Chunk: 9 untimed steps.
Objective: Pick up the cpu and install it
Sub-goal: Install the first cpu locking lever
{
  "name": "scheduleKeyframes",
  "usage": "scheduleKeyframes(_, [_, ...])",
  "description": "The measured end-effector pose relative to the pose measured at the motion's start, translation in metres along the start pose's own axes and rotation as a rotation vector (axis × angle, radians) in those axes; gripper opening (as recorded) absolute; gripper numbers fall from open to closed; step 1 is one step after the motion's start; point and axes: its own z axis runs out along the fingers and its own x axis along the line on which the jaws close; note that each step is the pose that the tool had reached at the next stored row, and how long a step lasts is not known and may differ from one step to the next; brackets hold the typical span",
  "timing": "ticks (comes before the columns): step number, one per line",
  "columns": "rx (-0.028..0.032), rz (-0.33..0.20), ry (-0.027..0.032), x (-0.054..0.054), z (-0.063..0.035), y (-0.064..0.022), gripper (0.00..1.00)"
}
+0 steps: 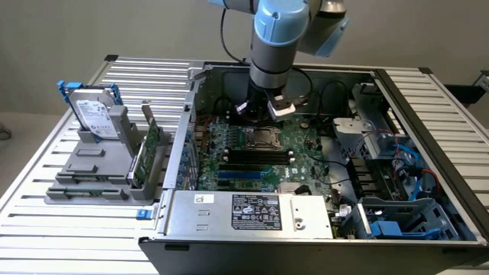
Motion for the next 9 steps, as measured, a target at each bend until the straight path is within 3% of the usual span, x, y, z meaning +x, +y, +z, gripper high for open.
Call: scheduleKeyframes(9, [-0.0009,-0.004,-0.0016,0.0019,0.0,0.0008,0.11])
